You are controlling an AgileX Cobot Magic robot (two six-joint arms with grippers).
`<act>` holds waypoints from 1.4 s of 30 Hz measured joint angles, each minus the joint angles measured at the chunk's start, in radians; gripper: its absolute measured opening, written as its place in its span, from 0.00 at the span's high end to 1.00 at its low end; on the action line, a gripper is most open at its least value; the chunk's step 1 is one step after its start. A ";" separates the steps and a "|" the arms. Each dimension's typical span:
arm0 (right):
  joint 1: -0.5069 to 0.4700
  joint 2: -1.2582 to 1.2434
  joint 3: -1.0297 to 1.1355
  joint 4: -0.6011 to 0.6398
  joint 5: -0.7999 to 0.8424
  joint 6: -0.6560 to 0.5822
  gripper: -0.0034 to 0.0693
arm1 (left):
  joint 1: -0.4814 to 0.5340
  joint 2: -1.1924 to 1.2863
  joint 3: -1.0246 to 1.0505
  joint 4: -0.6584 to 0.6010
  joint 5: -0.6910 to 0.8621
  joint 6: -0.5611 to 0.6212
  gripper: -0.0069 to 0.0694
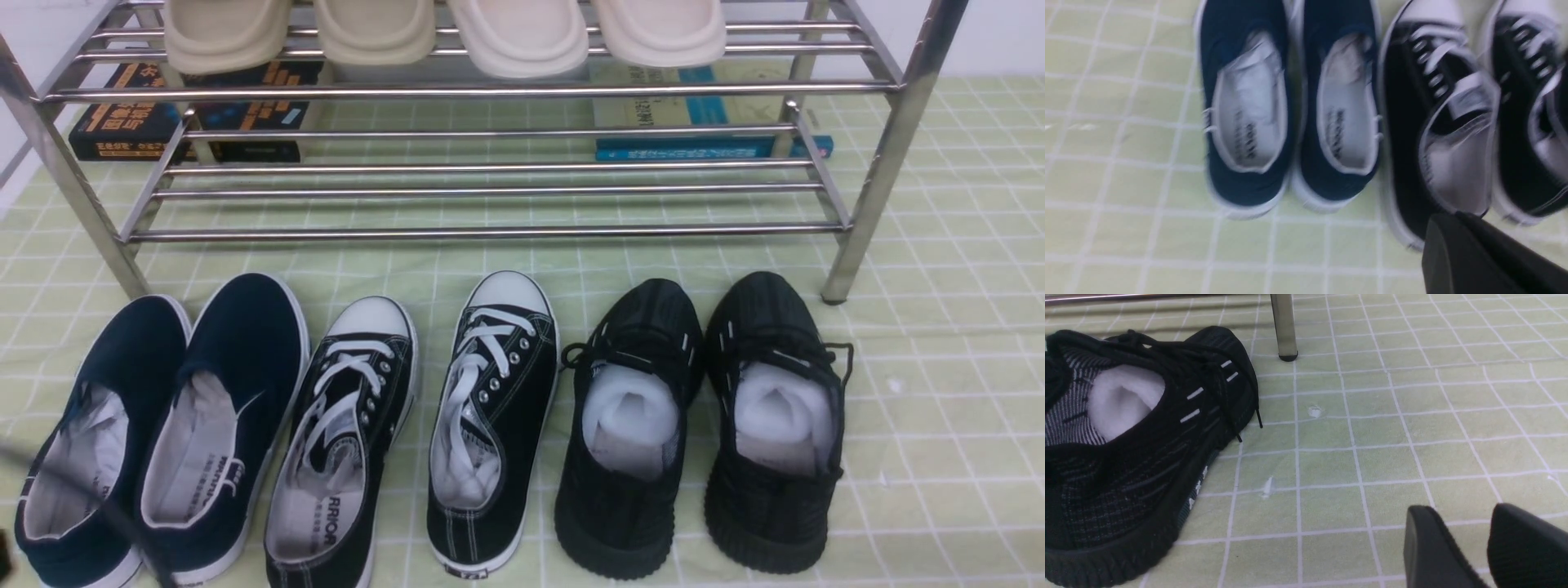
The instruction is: Take the shoes off the shelf with your hand from the green coffee tablecloth.
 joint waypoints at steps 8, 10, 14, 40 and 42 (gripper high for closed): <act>0.000 0.000 0.000 0.000 0.000 0.000 0.62 | 0.000 -0.252 0.309 -0.203 -0.503 0.004 0.91; 0.000 0.000 0.000 0.000 0.000 0.000 0.62 | 0.000 -0.260 0.336 -0.209 -0.555 0.005 0.91; 0.000 0.000 0.000 0.000 0.000 0.000 0.62 | 0.000 -0.260 0.382 -0.215 -0.600 0.005 0.91; 0.000 0.000 0.000 0.000 0.000 0.000 0.62 | 0.000 -0.301 0.573 0.196 -0.537 -0.151 0.88; 0.000 0.000 0.000 0.000 0.000 0.000 0.62 | 0.000 -0.307 0.581 0.201 -0.537 -0.159 0.87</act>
